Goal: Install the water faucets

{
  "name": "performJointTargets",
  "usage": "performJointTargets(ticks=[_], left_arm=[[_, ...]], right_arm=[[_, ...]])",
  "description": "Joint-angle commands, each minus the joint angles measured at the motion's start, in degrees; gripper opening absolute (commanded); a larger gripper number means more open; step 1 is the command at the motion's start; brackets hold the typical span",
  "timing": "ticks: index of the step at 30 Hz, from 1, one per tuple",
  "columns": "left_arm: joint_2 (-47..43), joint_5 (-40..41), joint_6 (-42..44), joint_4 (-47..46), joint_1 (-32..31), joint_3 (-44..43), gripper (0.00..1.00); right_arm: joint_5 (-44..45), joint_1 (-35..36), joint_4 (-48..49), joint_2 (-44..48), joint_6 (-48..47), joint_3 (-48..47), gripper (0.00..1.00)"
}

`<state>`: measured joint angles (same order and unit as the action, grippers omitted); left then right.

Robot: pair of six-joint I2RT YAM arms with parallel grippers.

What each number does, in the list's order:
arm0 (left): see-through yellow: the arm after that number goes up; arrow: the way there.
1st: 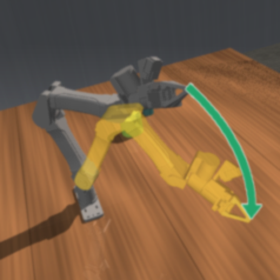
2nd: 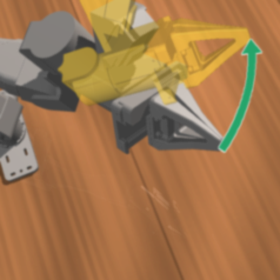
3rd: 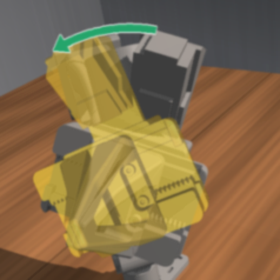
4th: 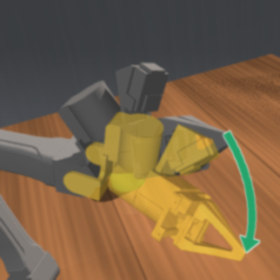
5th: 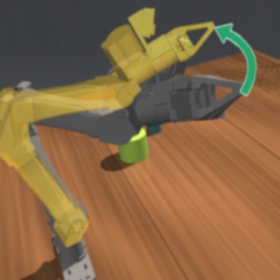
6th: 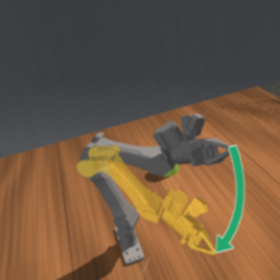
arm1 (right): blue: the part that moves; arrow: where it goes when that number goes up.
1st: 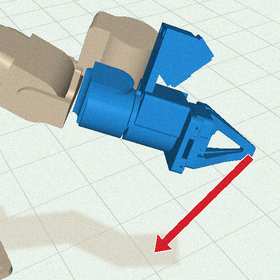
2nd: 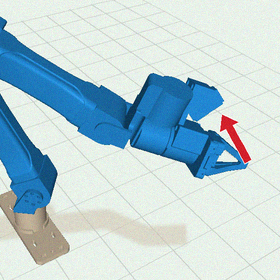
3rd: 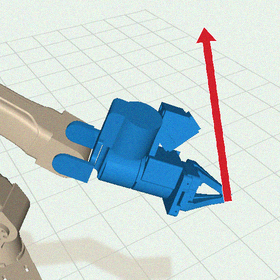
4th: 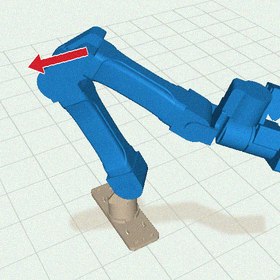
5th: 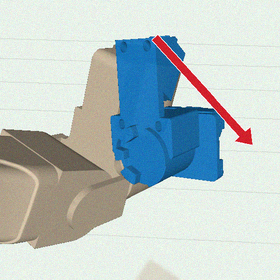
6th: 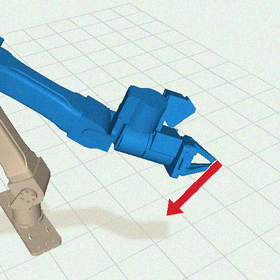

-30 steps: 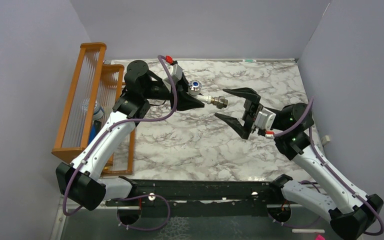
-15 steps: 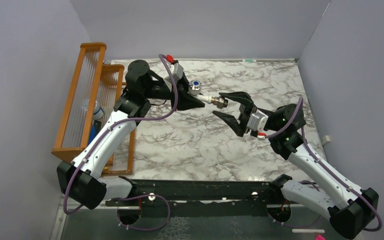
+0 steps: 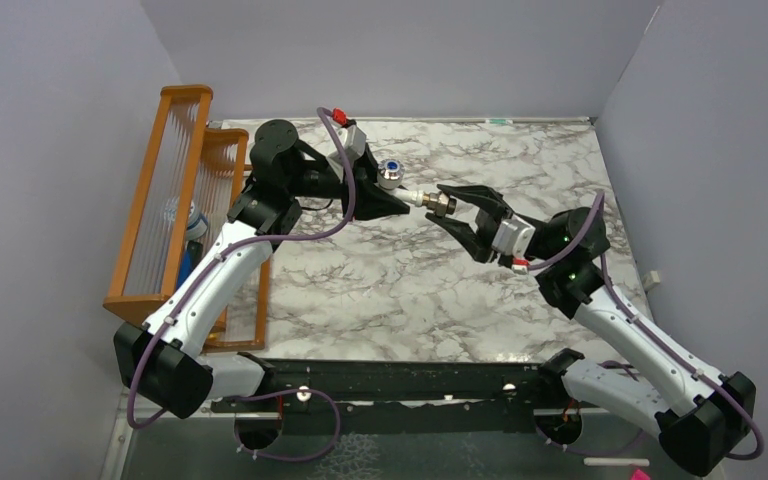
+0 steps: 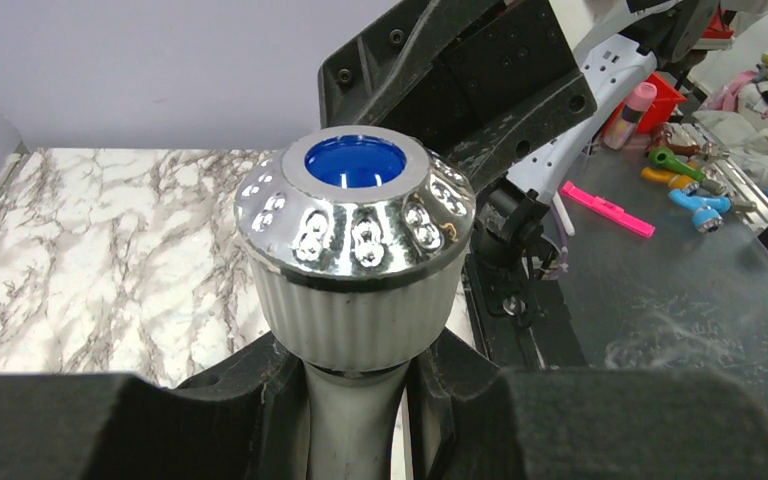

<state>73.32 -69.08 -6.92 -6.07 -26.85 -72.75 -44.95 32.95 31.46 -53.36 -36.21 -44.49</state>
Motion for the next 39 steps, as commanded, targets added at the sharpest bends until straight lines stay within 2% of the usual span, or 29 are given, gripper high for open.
performJointTargets(ticks=[1,4,5,10,21,23,24,26,27,28,29,30,33,39], left_arm=[[-1.03,-1.25,-0.36,-4.44,-0.04,-1.97,0.0],[-1.11,-1.3,-0.29,-4.4,-0.04,-1.96,0.0],[-1.11,-1.32,-0.22,-4.45,-0.04,-1.96,0.0],[-0.83,-1.4,0.08,-4.24,-0.04,-2.21,0.0],[-0.13,-0.4,2.08,-2.25,-0.04,-3.21,0.0],[-0.1,-0.34,1.91,-2.28,-0.04,-3.34,0.0],[-0.01,-0.31,1.84,-2.35,-0.04,-3.44,0.0],[-0.06,-0.28,1.91,-2.35,-0.04,-3.45,0.0],[-0.14,-0.14,1.87,-2.31,-0.04,-3.45,0.0],[-0.24,-0.06,1.86,-2.22,-0.04,-3.45,0.0],[-0.2,-0.04,1.86,-2.18,-0.04,-3.52,0.0],[-0.14,-0.06,1.95,-2.01,-0.04,-3.61,0.0],[0.03,-0.28,1.99,-1.8,-0.04,-3.78,0.0],[-0.1,-0.49,1.25,-2.61,-0.04,-3.45,0.0]], right_arm=[[5.07,0.32,-1.7,-1.05,8.28,-2.05,0.16],[5.39,0.3,-3.27,-1.8,16.4,-3.94,0.02],[5.09,0.28,-3.02,-1.88,19.61,-4.21,0.01],[5.38,0.27,-1.04,-2.3,39.55,-4.51,0.01],[18.18,0.34,-7.91,-2.96,79.68,-5.4,0.0],[18.83,0.28,-6.89,-3.22,79.75,-4.35,0.01],[19.0,0.3,-6.37,-3.31,78.9,-3.99,0.04],[18.15,0.33,-2.78,-3.27,74.82,-2.9,0.23],[17.93,0.28,-1.3,-3.1,73.29,-2.59,0.39],[17.98,0.27,-0.59,-2.95,71.75,-2.53,0.52],[17.86,0.34,0.04,-2.67,69.78,-2.67,0.6],[17.72,0.29,0.4,-2.46,68.11,-2.87,0.65],[18.27,0.28,1.55,-1.29,63.18,-3.15,0.7],[19.3,0.27,7.65,0.09,52.59,-2.91,0.72]])
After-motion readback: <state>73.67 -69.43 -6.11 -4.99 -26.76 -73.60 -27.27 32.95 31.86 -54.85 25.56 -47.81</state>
